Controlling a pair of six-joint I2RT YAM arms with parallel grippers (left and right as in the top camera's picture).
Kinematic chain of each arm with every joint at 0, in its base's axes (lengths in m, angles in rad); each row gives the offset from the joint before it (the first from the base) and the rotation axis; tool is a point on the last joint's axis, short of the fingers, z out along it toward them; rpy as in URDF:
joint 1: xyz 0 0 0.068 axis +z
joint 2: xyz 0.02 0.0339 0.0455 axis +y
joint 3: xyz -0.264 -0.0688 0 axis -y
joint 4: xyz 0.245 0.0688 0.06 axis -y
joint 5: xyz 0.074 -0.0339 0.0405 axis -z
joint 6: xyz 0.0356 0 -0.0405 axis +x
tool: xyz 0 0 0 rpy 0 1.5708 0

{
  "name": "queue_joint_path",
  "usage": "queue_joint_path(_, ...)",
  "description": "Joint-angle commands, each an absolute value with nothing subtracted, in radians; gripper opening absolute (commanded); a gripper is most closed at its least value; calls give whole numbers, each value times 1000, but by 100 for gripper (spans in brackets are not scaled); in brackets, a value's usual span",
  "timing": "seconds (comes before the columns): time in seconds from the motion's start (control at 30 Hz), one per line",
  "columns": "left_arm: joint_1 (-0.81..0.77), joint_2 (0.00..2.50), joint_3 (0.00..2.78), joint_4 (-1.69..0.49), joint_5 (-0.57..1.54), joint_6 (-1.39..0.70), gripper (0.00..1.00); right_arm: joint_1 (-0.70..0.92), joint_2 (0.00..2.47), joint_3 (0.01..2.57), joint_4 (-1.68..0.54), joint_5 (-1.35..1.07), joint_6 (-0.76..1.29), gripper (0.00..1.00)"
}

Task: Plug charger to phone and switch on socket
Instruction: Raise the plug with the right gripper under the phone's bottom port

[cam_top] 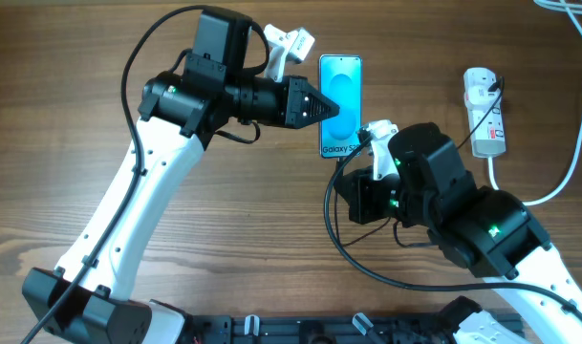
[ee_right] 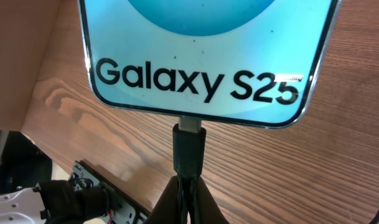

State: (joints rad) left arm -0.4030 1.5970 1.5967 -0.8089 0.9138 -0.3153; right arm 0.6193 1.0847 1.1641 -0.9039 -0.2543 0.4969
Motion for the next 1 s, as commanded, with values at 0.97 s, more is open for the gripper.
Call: queue_joint_path(0.97, -404, 1576, 1612, -826, 953, -269, 4, 624, 1096, 1180, -894, -289, 525, 4)
